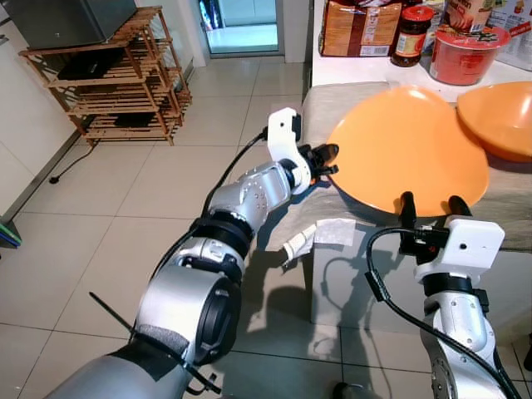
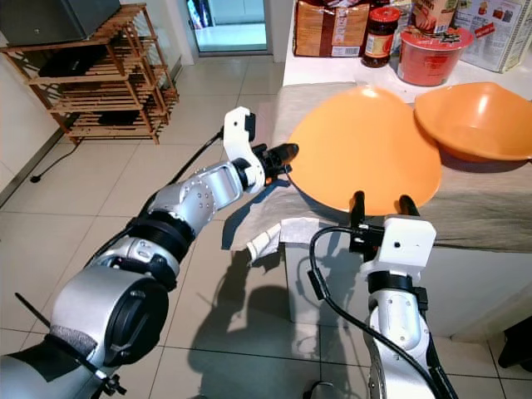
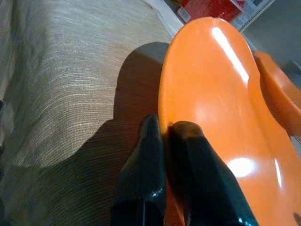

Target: Setting the table

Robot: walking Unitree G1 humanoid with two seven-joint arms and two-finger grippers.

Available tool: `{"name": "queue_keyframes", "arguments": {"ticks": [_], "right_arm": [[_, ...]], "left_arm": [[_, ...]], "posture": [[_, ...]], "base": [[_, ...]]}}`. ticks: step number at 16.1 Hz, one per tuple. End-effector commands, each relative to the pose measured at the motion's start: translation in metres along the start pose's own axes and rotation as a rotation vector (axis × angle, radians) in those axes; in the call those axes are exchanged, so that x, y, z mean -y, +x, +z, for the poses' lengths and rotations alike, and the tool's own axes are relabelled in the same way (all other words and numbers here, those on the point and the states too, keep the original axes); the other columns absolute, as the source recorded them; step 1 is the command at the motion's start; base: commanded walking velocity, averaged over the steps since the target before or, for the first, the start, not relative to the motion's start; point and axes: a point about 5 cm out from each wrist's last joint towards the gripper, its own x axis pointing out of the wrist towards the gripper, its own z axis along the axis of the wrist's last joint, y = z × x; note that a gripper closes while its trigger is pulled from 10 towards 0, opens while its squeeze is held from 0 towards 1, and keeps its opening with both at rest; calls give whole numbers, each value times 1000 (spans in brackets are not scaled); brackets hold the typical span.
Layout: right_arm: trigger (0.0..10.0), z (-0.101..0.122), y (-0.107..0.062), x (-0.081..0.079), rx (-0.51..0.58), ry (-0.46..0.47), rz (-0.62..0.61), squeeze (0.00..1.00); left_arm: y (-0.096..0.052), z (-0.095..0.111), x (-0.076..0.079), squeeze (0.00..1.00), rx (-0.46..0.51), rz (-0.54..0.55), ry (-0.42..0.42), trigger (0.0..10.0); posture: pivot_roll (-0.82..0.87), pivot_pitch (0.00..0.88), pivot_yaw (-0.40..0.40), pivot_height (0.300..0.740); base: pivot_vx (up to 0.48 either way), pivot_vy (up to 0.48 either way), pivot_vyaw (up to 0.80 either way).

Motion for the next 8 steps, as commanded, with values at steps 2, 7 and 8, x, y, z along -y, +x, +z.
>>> {"name": "queue_keyframes", "arguments": {"ticks": [2, 7, 8], "right_arm": [[10000, -4, -3, -2, -21, -5, 5, 0], [10000, -5, -4, -2, -32, -8, 11, 0], [10000, -6, -4, -2, -34, -7, 12, 0]], "left_arm": [[3, -2, 2, 0, 0, 42, 5, 0], [1, -1, -9, 0, 34, 153, -7, 0], [0, 3, -13, 0, 55, 175, -14, 0]], "posture": [[-153, 64, 125, 740], [-155, 67, 120, 740], [-155, 68, 119, 740]], "base": [[0, 0, 0], [0, 0, 0], [0, 0, 0]]}}
